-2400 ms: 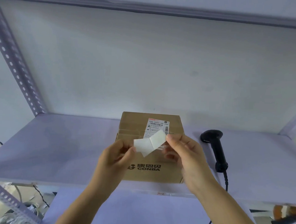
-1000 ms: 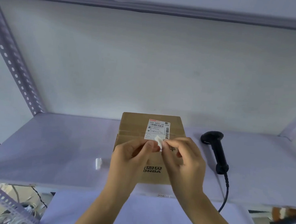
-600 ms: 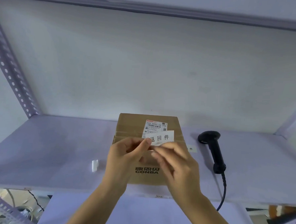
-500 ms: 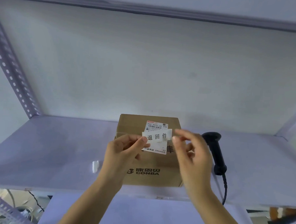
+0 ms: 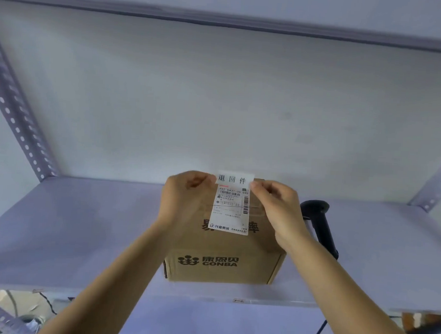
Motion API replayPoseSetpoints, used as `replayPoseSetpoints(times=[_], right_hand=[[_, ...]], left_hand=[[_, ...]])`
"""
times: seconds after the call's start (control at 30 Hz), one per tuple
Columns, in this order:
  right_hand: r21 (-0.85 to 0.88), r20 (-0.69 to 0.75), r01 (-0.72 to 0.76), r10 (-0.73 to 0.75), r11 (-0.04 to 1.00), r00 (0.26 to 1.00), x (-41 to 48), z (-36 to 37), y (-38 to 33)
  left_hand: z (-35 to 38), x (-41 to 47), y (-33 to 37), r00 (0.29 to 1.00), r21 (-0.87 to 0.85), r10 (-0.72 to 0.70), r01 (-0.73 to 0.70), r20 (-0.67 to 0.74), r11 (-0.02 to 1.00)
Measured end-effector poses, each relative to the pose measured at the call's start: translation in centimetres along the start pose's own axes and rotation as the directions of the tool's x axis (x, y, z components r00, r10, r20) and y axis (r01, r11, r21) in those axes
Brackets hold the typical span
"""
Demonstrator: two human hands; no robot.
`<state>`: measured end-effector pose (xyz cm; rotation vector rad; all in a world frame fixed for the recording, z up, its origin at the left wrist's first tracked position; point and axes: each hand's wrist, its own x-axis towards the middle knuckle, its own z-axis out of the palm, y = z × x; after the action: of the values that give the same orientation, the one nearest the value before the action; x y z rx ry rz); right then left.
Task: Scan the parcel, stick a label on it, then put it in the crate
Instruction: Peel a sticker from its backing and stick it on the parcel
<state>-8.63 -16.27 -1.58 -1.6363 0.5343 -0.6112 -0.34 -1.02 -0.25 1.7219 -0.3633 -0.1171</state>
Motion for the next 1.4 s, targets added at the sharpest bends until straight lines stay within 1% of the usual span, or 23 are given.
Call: replayPoseSetpoints(times=[0.1,0.27,0.37,0.5,0.63,0.8,1.13,1.27,1.4], right_hand=[[-0.087,0.014,-0.022,0.023,0.996,1.0,3.9,0.8,-0.7],[-0.256,0.001,-0.081,0.084,0.963,0.997,8.1,2.1,0.7],[-0.398,0.015,-0.101,0.117,0.912,0.993,9.2,2.5,1.3],[-0.498,0.044,-0.142,0.189,0.856,0.981,9.9,2.7,1.5],[-0.619,0.03,-0.131,0.189,0.774,0.981,10.0,2.9,1.9],[-0.692,-0.006,-0.103,0.137,0.714,0.991,9.7,3.1,2.5],[-0.72,-0.033,-0.083,0.085,0.689,0.996,9.0,3.6,2.4],[-0.749,-0.038,-0.049,0.031,0.661,0.999,8.4,3.8,2.5],[-0.791,-0.043,-0.002,-0.053,0.611,0.998,8.0,4.0,2.9]], left_hand=[[0.7,3.9,0.0,0.999,0.151,-0.03,0.032,-0.018,0.988],[2.1,8.0,-1.6,0.989,0.287,-0.146,0.142,-0.008,0.947],[2.4,9.0,-2.8,0.988,0.322,-0.156,0.15,-0.009,0.935],[2.3,9.6,-3.4,0.985,0.386,-0.17,0.146,0.028,0.911],[2.5,9.8,-3.5,0.989,0.437,-0.147,0.123,0.023,0.891],[2.7,9.6,-3.9,0.992,0.436,-0.125,0.116,-0.007,0.892],[2.9,9.6,-3.9,0.995,0.482,-0.103,0.092,-0.004,0.871],[3.2,9.2,-4.0,0.997,0.503,-0.082,0.073,-0.004,0.861],[3.5,8.9,-4.1,0.999,0.558,-0.034,0.026,0.004,0.83]])
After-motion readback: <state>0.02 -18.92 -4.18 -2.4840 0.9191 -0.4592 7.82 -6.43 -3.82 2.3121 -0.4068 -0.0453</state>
